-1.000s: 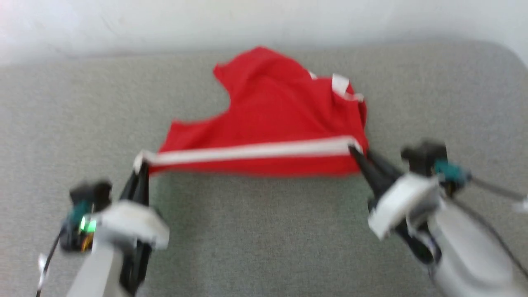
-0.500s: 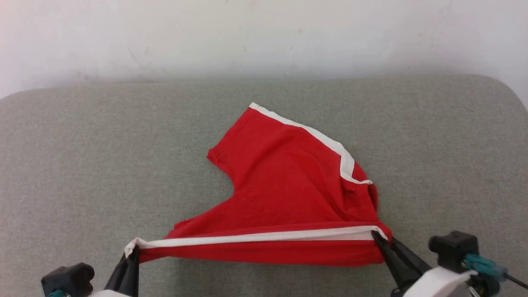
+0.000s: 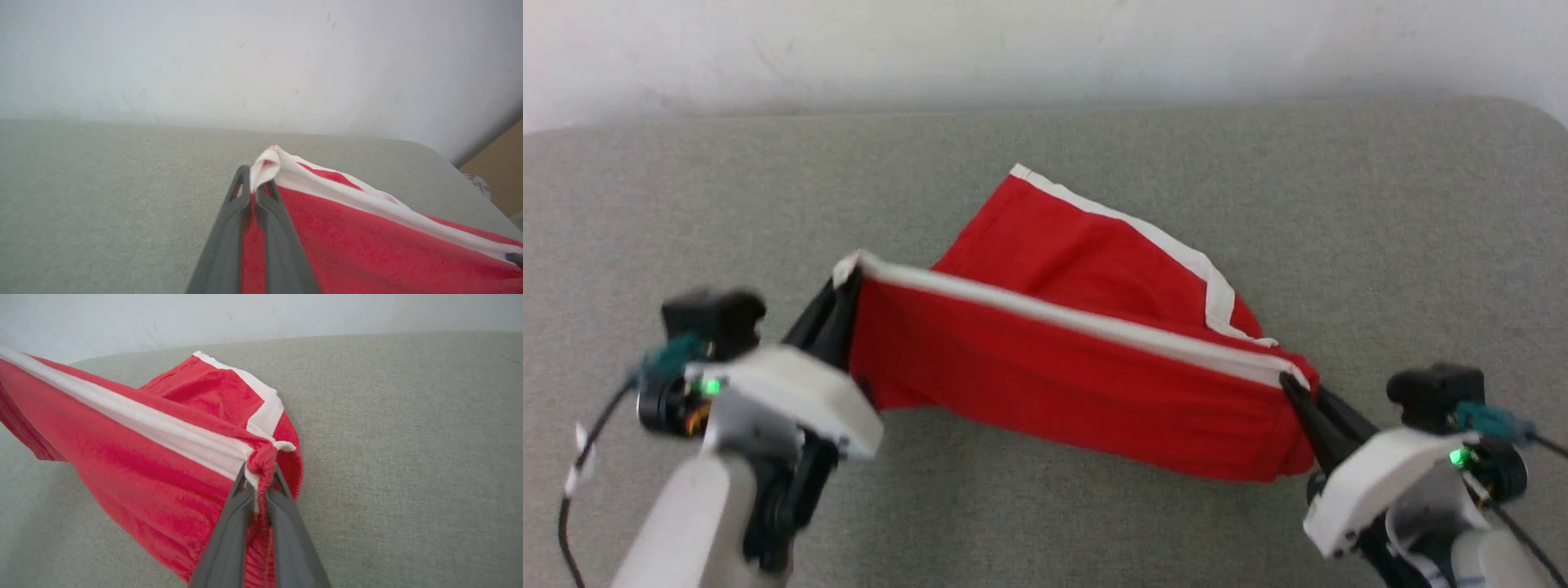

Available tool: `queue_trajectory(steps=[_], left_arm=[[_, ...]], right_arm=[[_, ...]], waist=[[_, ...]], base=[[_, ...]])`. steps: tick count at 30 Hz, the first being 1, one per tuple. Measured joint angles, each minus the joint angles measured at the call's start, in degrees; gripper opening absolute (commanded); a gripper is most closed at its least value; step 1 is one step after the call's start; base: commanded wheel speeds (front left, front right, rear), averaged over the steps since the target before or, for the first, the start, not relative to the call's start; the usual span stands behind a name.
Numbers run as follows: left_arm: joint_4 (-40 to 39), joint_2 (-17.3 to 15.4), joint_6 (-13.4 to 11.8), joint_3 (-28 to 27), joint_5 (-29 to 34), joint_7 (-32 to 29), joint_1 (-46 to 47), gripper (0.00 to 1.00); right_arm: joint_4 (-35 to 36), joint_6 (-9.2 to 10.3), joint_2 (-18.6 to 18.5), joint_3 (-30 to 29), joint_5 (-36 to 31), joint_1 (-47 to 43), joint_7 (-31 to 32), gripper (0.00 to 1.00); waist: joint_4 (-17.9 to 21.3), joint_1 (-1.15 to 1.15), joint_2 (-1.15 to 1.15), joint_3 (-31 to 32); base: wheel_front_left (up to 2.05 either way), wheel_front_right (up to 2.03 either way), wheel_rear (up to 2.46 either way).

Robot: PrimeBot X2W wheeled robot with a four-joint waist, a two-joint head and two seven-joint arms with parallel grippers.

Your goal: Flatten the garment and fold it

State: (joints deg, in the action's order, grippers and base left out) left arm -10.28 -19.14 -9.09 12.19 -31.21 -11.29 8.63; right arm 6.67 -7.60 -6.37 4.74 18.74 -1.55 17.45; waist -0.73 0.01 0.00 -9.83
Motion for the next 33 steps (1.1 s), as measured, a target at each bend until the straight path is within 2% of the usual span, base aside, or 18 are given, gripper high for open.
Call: queue_trajectory(steps=[4,8,12,21,23,24,25,26,27,33], left_arm=[[10.94,0.32,4.25,1.87,-0.09,-0.89,12.42,0.00],[21.86,0.70,7.10,3.34,0.18,-1.36,22.77,0.00],[31.95,1.30,8.77,5.13,1.20,-2.79,30.40,0.00],[50.01,4.09,11.82,6.25,1.97,-1.05,42.66,0.00],[53.30,4.36,12.49,6.25,1.67,-0.23,44.09,0.00],[55.06,4.43,12.95,6.41,1.53,-0.23,44.70,0.00],[56.69,4.56,13.43,6.50,1.34,-0.34,45.14,0.21],[58.14,4.67,13.94,6.56,0.82,-0.34,45.42,0.47],[59.35,4.78,14.19,6.43,0.14,-0.15,45.57,0.98],[63.43,5.11,15.61,5.77,-2.40,3.47,45.67,1.00]], right_arm=[[-6.43,0.05,-0.97,1.13,1.37,7.40,0.21,0.00],[-12.44,0.07,-1.27,3.27,2.89,13.89,-0.27,0.00],[-17.41,0.07,-1.16,4.59,3.50,18.63,-1.08,0.00],[-26.10,0.07,-0.79,6.30,3.50,24.89,-4.88,0.00],[-27.63,0.07,-0.74,7.09,3.48,25.73,-5.77,0.35],[-28.35,0.07,-0.77,7.49,3.48,26.11,-6.36,0.46],[-28.94,0.07,-0.75,7.88,3.50,26.40,-7.19,0.82],[-29.53,0.07,-0.71,8.42,3.50,26.73,-7.76,1.00],[-29.96,0.07,-0.70,9.07,3.49,27.00,-8.32,1.00],[-28.95,0.07,-1.19,11.63,2.79,26.90,-16.67,1.00]], waist=[[1.14,0.01,0.00,-2.01],[3.26,0.01,0.00,-3.70],[5.45,0.00,0.00,-5.43],[8.72,0.01,0.00,-10.17],[9.40,0.00,0.00,-10.95],[9.77,0.00,0.00,-11.26],[10.14,0.00,0.00,-11.52],[10.52,0.00,0.00,-11.71],[10.89,0.00,0.00,-11.85],[11.86,-0.01,0.00,-11.12]], base=[[0.00,0.00,0.00],[0.00,0.00,0.00],[0.00,0.00,0.00],[0.00,0.00,0.00],[0.00,0.00,0.00],[0.00,0.00,0.00],[0.00,0.00,0.00],[0.00,0.00,0.00],[0.00,0.00,0.00],[0.00,0.00,0.00]])
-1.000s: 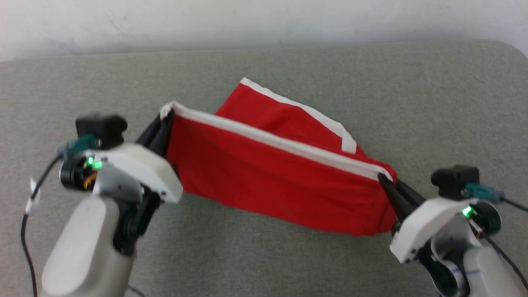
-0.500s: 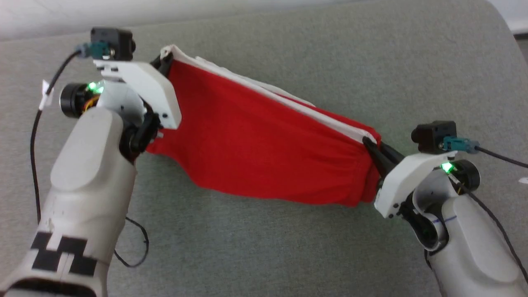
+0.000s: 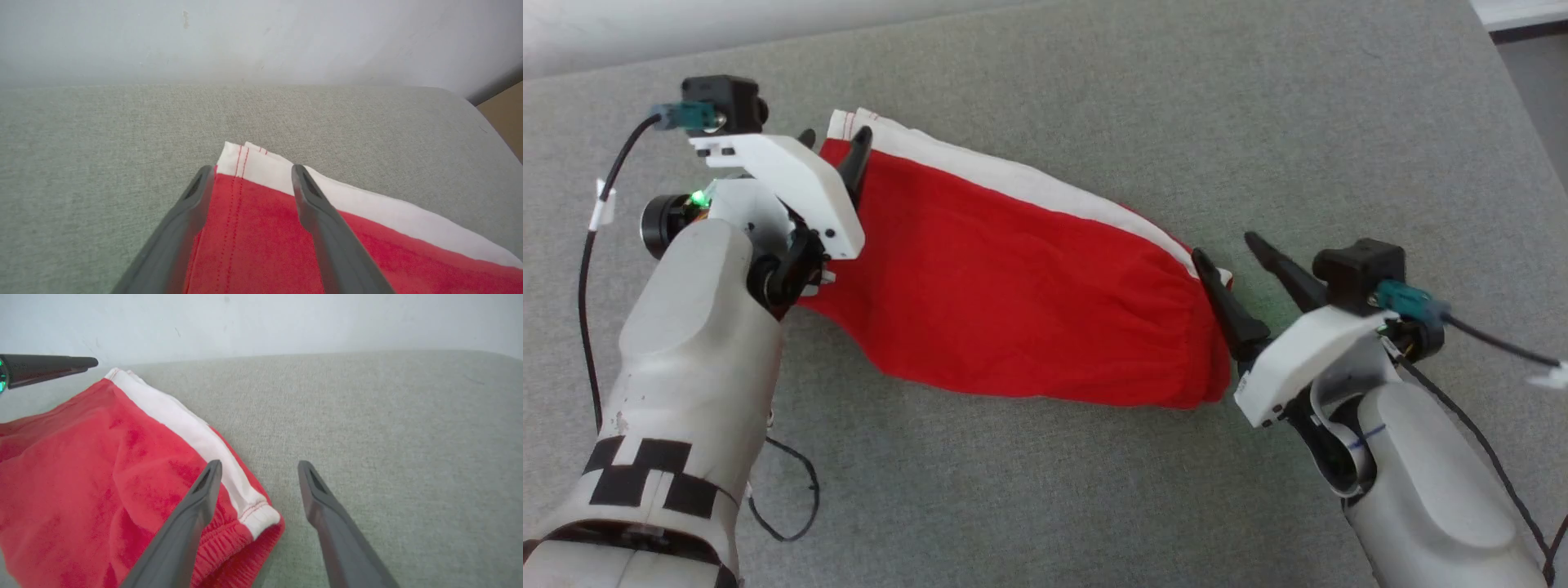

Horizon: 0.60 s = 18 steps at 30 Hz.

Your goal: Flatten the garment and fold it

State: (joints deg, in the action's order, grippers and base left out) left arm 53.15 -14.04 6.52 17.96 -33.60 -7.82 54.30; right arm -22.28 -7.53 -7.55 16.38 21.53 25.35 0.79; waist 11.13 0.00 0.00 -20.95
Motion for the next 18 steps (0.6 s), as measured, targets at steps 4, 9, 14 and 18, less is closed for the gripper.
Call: queue_trajectory(steps=[4,9,14,18], left_arm=[[-0.19,-0.31,0.09,-0.24,-1.38,2.64,-0.30,1.00],[-2.83,-2.76,0.51,2.04,-2.15,-0.54,-2.73,1.00],[-9.94,-7.11,0.54,7.24,-5.60,-11.07,-6.25,1.00],[-15.10,-10.85,0.57,10.76,-8.44,-18.91,-8.64,1.00]], right_arm=[[3.88,0.00,-0.10,-1.52,-2.13,-3.08,-5.67,1.00],[11.46,0.00,0.67,-6.41,-6.11,-10.26,-7.93,1.00],[20.09,0.00,2.12,-9.18,-8.87,-16.69,-4.80,1.00],[24.92,0.00,2.98,-9.55,-9.67,-19.34,-2.23,1.00]], waist=[[-0.58,0.00,0.00,1.51],[-1.85,-0.01,0.00,3.90],[-2.99,-0.01,0.00,6.42],[-3.40,-0.02,0.00,7.50]], base=[[0.00,0.00,0.00],[0.00,0.00,0.00],[0.00,0.00,0.00],[0.00,0.00,0.00]])
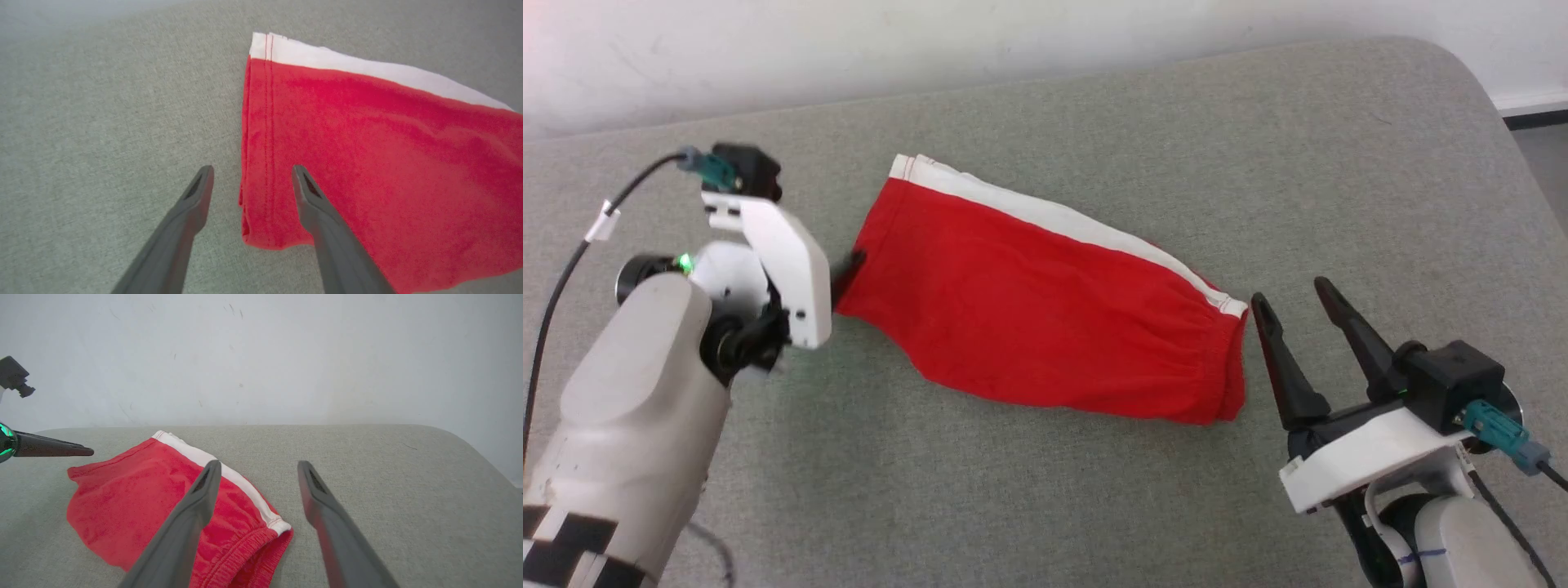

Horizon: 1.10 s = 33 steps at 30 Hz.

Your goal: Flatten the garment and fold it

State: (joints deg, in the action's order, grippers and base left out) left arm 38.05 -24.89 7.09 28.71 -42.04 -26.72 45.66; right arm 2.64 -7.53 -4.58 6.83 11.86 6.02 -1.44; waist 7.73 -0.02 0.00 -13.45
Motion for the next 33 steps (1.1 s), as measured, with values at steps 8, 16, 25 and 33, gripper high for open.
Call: queue_trajectory(steps=[8,16,25,33], left_arm=[[-0.69,-3.00,-0.07,4.22,0.16,-6.81,-2.91,1.00],[0.75,-2.16,-0.18,5.49,0.04,-8.25,-2.99,0.00],[-1.25,-1.24,-0.78,5.68,-0.13,-2.99,-4.55,0.00],[-8.82,-0.75,-2.18,5.35,0.14,0.38,-6.52,0.00]], right_arm=[[2.24,0.00,0.98,1.86,0.66,-1.07,2.79,1.00],[2.04,0.00,0.91,0.09,1.18,-2.58,4.46,1.00],[1.18,0.00,0.78,-0.93,5.08,-2.89,12.27,1.00],[-6.65,0.01,-2.82,2.74,9.28,0.97,19.98,1.00]], waist=[[2.07,0.02,0.00,-0.83],[4.52,0.01,0.00,-1.26],[4.04,0.02,0.00,-0.82],[0.95,0.02,0.00,-1.01]], base=[[0.00,0.00,0.00],[0.00,0.00,0.00],[0.00,0.00,0.00],[0.00,0.00,0.00]])
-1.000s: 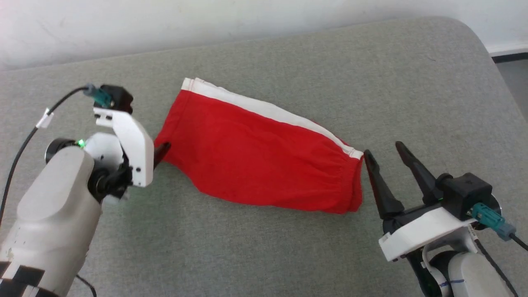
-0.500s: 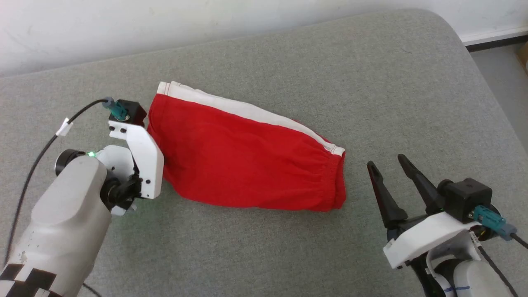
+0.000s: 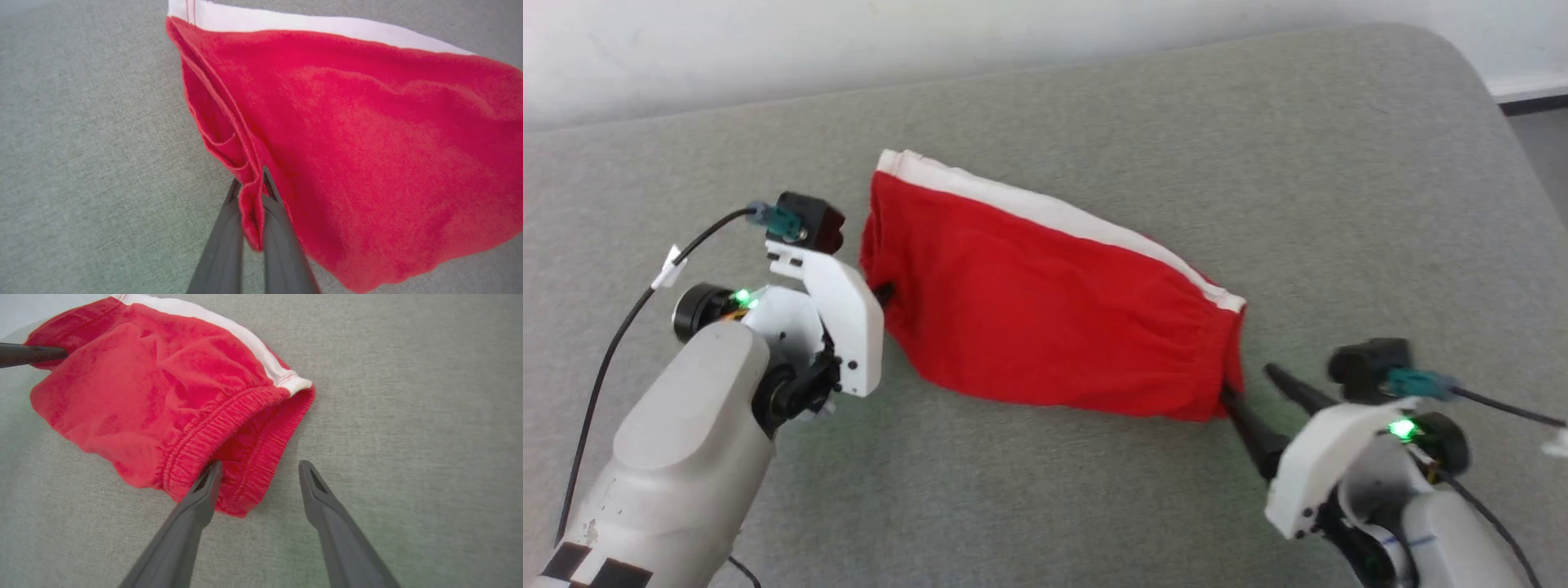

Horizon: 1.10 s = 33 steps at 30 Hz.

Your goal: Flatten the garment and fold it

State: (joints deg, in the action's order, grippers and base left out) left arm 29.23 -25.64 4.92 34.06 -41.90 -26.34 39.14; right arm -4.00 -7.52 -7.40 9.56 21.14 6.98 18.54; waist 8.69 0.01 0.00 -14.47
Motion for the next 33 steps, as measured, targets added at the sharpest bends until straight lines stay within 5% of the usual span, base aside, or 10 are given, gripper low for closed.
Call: queue_trajectory(steps=[10,13,14,23,33], left_arm=[[-5.84,0.19,-0.52,0.45,0.15,0.15,-0.01,0.00],[-6.59,0.14,-0.94,0.51,0.15,0.23,-0.15,0.00],[-6.84,0.11,-0.96,0.48,0.15,0.25,-0.31,0.00],[-10.26,-0.81,-2.77,-0.64,-0.02,3.76,-3.85,0.00],[-22.25,-3.26,-11.70,-4.00,-2.00,7.19,-18.86,0.00]], right_arm=[[-10.94,-0.01,-0.89,4.72,3.83,6.93,6.84,1.00],[-12.18,0.00,-1.33,5.42,5.02,8.56,10.00,0.04],[-12.40,0.01,-1.45,5.44,5.69,8.98,10.90,0.00],[-11.04,-0.01,-2.36,4.86,9.88,8.96,14.73,0.00],[-5.70,0.00,-5.38,2.44,13.95,4.25,20.49,0.00]], waist=[[-3.22,-0.01,0.00,-1.81],[-3.54,-0.01,0.00,-2.05],[-3.56,-0.01,0.00,-2.00],[-3.64,0.00,0.00,-0.25],[-5.25,-0.01,0.00,5.33]], base=[[0.00,0.00,0.00],[0.00,0.00,0.00],[0.00,0.00,0.00],[0.00,0.00,0.00],[0.00,0.00,0.00]])
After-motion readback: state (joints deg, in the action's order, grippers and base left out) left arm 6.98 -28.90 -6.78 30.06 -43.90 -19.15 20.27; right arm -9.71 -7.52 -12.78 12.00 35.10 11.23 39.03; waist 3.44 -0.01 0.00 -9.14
